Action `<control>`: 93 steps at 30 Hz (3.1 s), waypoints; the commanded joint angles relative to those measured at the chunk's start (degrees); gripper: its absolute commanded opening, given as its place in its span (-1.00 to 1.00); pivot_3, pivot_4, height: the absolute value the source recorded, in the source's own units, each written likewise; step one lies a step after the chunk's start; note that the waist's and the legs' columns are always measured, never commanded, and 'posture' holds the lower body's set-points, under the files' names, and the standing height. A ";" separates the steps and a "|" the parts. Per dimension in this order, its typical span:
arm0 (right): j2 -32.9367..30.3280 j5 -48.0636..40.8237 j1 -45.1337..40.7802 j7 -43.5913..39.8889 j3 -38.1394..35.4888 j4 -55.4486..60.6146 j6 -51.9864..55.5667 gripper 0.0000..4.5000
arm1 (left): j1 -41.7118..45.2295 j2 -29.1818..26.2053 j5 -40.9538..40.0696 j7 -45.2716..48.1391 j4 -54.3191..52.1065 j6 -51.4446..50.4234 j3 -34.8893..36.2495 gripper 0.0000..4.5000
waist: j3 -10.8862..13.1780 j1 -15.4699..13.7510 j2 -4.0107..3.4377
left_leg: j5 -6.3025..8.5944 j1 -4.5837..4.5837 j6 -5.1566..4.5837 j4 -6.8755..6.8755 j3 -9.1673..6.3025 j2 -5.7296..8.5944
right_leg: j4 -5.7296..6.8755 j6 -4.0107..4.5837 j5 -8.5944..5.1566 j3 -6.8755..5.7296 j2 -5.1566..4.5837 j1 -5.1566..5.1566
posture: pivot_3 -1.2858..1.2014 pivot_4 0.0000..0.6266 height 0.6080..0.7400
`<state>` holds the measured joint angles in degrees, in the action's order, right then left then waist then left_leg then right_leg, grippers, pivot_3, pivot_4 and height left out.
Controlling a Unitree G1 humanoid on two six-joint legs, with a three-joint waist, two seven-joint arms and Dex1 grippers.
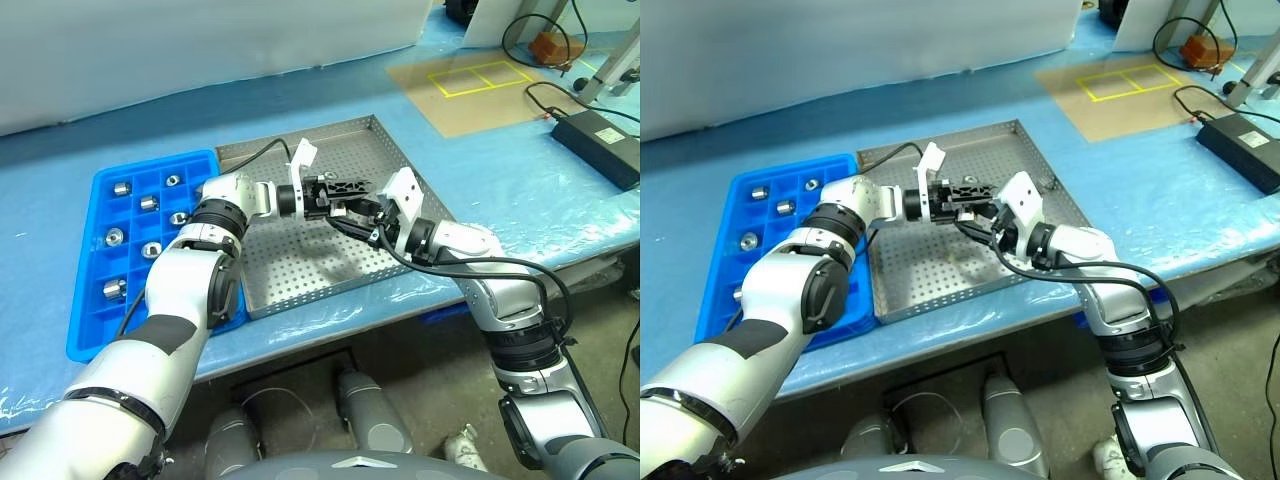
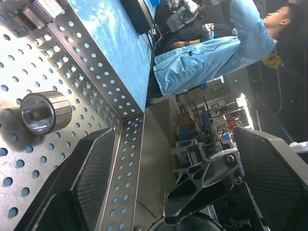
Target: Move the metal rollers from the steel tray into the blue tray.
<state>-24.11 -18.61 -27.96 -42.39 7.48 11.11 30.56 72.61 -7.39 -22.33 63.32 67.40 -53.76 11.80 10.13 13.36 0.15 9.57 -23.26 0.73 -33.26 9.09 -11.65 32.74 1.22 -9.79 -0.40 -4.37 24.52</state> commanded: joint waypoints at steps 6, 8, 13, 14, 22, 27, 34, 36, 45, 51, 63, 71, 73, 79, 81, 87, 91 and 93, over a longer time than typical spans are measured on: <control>0.64 0.63 -1.19 1.67 -1.03 1.23 -1.46 -0.25 | 1.39 -0.11 0.40 1.14 -0.41 -0.60 -0.51 0.83 | 0.00 0.00 0.00 | 0.00 0.00 0.00 0.00 0.00 0.00 | 0.00 0.00 0.00 0.00 0.00 0.00 | -0.50 -0.52 1.00; 0.66 1.00 -1.14 1.79 -1.01 1.07 -1.52 -0.25 | 1.39 -0.82 0.69 1.90 -1.14 -0.43 -1.01 0.83 | 0.00 0.01 0.00 | 0.01 0.00 0.01 0.00 0.00 0.00 | 0.00 0.00 0.00 0.00 0.00 0.00 | -0.50 -0.52 1.00; 0.74 1.68 -1.08 2.20 -1.04 0.52 -1.56 -0.25 | 0.78 -2.48 2.06 3.92 -3.78 1.14 -3.35 0.83 | 0.00 -0.01 0.00 | 0.01 0.00 0.01 0.01 0.00 -0.01 | 0.00 0.00 0.00 0.01 0.00 0.00 | -0.49 -0.52 1.00; 0.74 1.74 -1.09 2.20 -1.02 0.47 -1.65 -0.25 | 0.84 -3.03 1.83 4.41 -4.35 0.71 -3.42 0.83 | 0.01 -0.02 0.00 | 0.01 0.00 0.01 0.01 0.00 -0.01 | 0.00 0.00 0.00 0.01 0.00 0.00 | -0.49 -0.52 1.00; 0.74 2.03 -1.64 1.98 -0.37 -1.06 -3.25 -0.25 | 0.88 -7.65 1.34 4.36 -5.92 1.11 -2.46 0.83 | 0.02 0.05 -0.01 | 0.00 0.03 0.02 0.03 0.00 -0.03 | 0.00 0.00 0.00 0.01 0.02 0.00 | -0.46 -0.52 1.00; 0.82 1.96 -2.11 1.17 0.16 -1.86 -3.72 -0.25 | 0.92 -9.50 0.60 4.24 -6.63 0.87 -2.04 0.83 | 0.04 -0.35 -0.03 | 0.06 0.02 0.14 0.05 -0.01 -0.04 | 0.00 0.00 0.00 0.02 0.02 0.00 | -0.45 -0.52 1.00; 1.44 2.78 -2.86 0.21 0.93 -3.30 -3.97 -0.25 | -5.32 -10.39 3.96 6.52 -18.07 8.32 -8.10 0.83 | 0.06 -1.22 -0.02 | -0.03 -0.03 -0.03 0.08 0.00 -0.06 | -0.03 0.02 -0.01 0.25 -0.03 0.00 | -0.44 -0.52 1.00; 1.57 3.74 -2.88 0.15 1.87 -4.81 -4.02 -0.25 | -10.45 -11.50 5.41 9.08 -26.77 11.95 -12.44 0.83 | 0.06 -1.24 -0.02 | -0.04 0.04 -0.03 0.12 0.04 -0.11 | -0.01 0.02 -0.01 0.31 0.02 0.00 | -0.43 -0.52 1.00; 1.74 6.46 -1.87 -0.94 3.12 -11.59 -5.08 -0.25 | -18.08 -12.10 8.90 2.35 -36.20 28.47 -14.77 0.83 | 0.07 -2.09 -0.02 | -0.07 0.09 -0.01 0.06 0.06 -0.11 | 0.06 0.03 0.00 0.31 -0.01 -0.08 | -0.41 -0.52 1.00; 1.65 8.67 -0.83 -2.42 5.14 -14.09 -6.52 -0.25 | -18.05 -11.15 8.86 0.35 -33.84 35.57 -14.14 0.83 | 0.07 -2.21 -0.02 | -0.05 0.11 0.04 0.06 0.06 -0.13 | 0.06 0.03 0.00 0.31 0.01 -0.10 | -0.40 -0.52 1.00; 0.51 8.79 3.24 -0.28 1.73 -11.82 -5.75 0.65 | -16.59 -10.49 7.46 -0.84 -31.77 29.20 -13.92 0.83 | 0.07 -2.68 -0.02 | -0.08 0.16 -0.01 0.05 0.07 -0.14 | 0.10 0.03 0.00 0.33 0.03 -0.11 | -0.41 -0.52 1.00; 3.15 -2.61 2.24 2.50 -10.11 -7.72 1.82 0.65 | -21.94 -14.29 10.10 10.81 -39.65 31.05 -22.29 0.83 | 0.07 -3.00 -0.02 | -0.08 0.23 -0.01 0.09 0.13 -0.17 | 0.10 0.03 0.00 0.38 0.05 -0.10 | -0.42 -0.52 1.00; 3.50 -7.49 1.16 3.42 -14.84 -6.30 5.55 0.65 | -23.62 -14.80 10.83 11.77 -41.37 31.71 -23.95 0.83 | 0.06 -3.04 -0.06 | -0.08 0.27 -0.02 0.12 0.16 -0.16 | 0.10 0.03 0.00 0.41 0.04 -0.11 | -0.43 -0.52 1.00; -0.20 -9.44 2.37 3.80 -16.93 -4.00 8.38 0.65 | -23.25 -12.32 14.30 7.84 -37.28 35.71 -26.10 0.83 | 0.05 -3.37 -0.05 | -0.08 0.29 -0.02 0.08 0.19 -0.14 | 0.11 0.04 0.00 0.39 0.00 -0.18 | -0.44 -0.52 1.00; -0.12 -9.58 2.58 4.27 -16.54 -3.66 8.39 0.65 | -22.13 -10.31 16.45 4.27 -32.82 39.67 -26.25 0.83 | 0.05 -3.33 -0.07 | -0.04 0.32 0.06 0.08 0.20 -0.14 | 0.10 0.04 0.00 0.40 0.01 -0.19 | -0.44 -0.52 1.00; 0.00 -9.74 3.34 4.84 -14.75 0.02 8.32 0.65 | -17.92 -3.08 20.04 -1.24 -19.77 47.79 -26.71 0.83 | 0.04 -3.11 -0.06 | -0.02 0.27 0.08 0.04 0.20 -0.12 | 0.07 0.03 0.00 0.42 0.01 -0.18 | -0.45 -0.52 1.00; -2.02 -11.35 5.39 2.93 -14.22 3.82 9.43 0.65 | -18.58 -1.48 21.86 1.18 -17.74 50.28 -28.43 0.83 | 0.05 -3.00 -0.06 | -0.08 0.28 -0.02 0.12 0.20 -0.17 | 0.02 0.01 -0.01 0.40 0.06 -0.17 | -0.47 -0.52 1.00; -3.21 -12.31 6.23 2.18 -14.63 5.26 10.06 0.65 | -19.07 -1.52 22.85 2.14 -16.95 50.80 -29.13 0.83 | 0.05 -3.00 -0.06 | -0.08 0.27 -0.03 0.13 0.20 -0.16 | 0.02 0.01 -0.01 0.41 0.05 -0.15 | -0.47 -0.52 1.00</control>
<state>-26.17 -29.20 -21.78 -39.24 -6.03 12.95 40.50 53.58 -8.76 -0.11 64.53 50.35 -4.41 -16.75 10.18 10.36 0.09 9.50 -22.99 0.70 -33.14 9.30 -11.80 32.76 1.23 -9.80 0.02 -4.32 24.37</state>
